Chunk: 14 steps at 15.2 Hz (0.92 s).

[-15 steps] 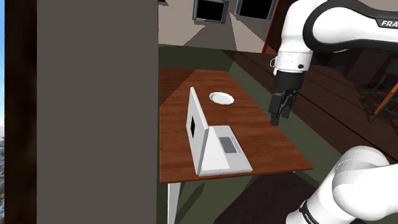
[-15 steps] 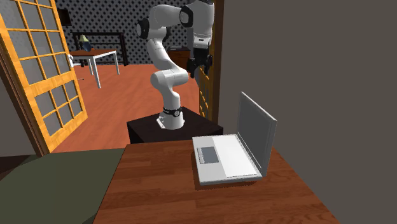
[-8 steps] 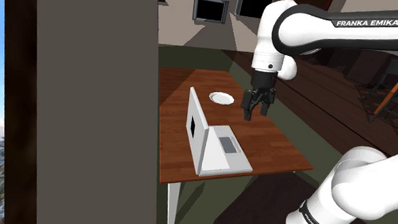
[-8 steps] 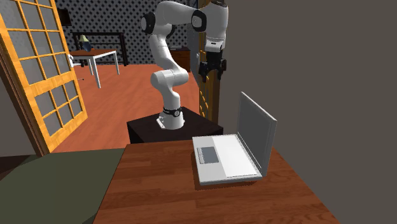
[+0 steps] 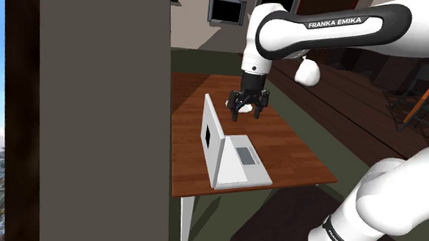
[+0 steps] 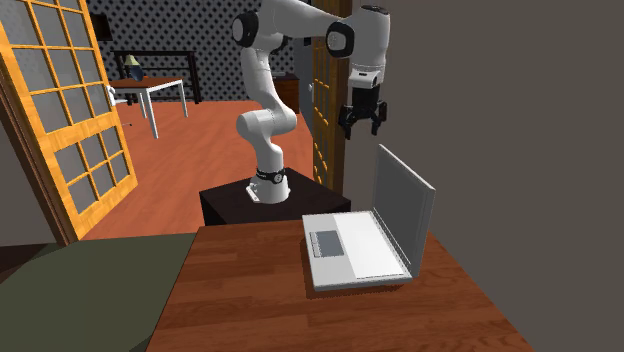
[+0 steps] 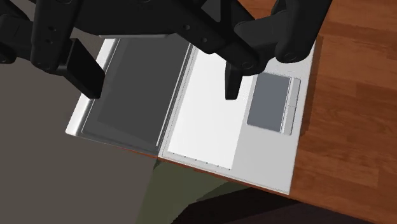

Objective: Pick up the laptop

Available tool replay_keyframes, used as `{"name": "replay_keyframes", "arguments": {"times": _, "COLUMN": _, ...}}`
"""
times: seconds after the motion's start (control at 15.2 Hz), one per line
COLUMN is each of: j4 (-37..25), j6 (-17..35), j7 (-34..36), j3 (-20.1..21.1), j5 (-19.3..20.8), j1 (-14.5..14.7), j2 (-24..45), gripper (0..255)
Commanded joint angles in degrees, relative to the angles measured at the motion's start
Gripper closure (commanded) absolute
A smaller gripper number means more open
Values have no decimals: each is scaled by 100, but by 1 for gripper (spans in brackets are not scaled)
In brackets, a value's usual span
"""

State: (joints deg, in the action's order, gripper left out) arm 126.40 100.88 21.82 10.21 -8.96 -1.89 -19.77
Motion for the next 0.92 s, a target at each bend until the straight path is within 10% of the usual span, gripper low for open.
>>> {"name": "replay_keyframes", "arguments": {"times": 0.0, "j4": -334, "j6": 219, "j7": 344, "j3": 104, "j5": 53, "j1": -47, "j2": 450, "gripper": 0}}
{"name": "replay_keyframes", "arguments": {"times": 0.59, "j4": -2053, "j6": 674, "j7": 1735, "j3": 261, "j5": 573, "j1": -150, "j2": 2271, "gripper": 0}}
{"name": "replay_keyframes", "arguments": {"times": 0.86, "j4": -1890, "j6": 899, "j7": 1743, "j3": 254, "j5": 584, "j1": -140, "j2": 2330, "gripper": 0}}
